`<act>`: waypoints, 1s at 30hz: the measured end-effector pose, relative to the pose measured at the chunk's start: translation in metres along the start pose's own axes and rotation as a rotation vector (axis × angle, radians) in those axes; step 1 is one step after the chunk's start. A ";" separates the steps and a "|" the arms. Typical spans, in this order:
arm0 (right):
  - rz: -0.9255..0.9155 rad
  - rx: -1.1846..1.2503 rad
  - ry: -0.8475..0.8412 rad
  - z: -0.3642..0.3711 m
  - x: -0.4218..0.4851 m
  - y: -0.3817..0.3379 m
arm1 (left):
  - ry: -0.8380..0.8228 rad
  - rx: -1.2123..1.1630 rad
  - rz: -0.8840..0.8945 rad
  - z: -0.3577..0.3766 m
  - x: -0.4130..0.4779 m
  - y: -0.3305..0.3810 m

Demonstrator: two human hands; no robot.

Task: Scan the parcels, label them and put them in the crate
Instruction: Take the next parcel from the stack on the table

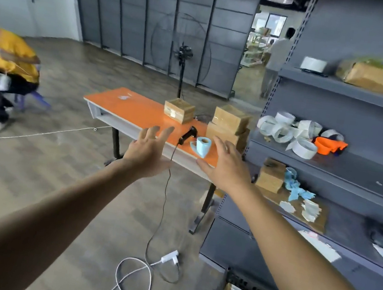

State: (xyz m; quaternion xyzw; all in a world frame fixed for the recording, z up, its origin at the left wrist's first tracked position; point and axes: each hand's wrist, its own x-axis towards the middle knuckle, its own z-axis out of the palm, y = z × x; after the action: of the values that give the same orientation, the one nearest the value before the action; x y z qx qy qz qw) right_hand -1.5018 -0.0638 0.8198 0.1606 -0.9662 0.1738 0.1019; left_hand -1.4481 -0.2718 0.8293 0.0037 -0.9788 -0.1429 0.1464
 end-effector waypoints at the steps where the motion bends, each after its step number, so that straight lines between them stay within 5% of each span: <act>1: 0.010 0.009 -0.007 0.012 0.014 -0.019 | -0.004 -0.008 -0.006 -0.004 0.009 -0.023; 13: 0.107 0.025 0.007 0.090 0.163 -0.179 | -0.090 -0.098 0.027 -0.048 0.129 -0.216; 30: 0.284 0.119 -0.015 0.237 0.422 -0.179 | -0.208 -0.081 0.047 0.032 0.377 -0.362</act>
State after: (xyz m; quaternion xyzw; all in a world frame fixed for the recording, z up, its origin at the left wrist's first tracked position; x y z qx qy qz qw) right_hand -1.8649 -0.4262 0.7633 0.0293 -0.9679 0.2424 0.0594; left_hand -1.8306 -0.6292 0.8060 -0.0398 -0.9820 -0.1786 0.0472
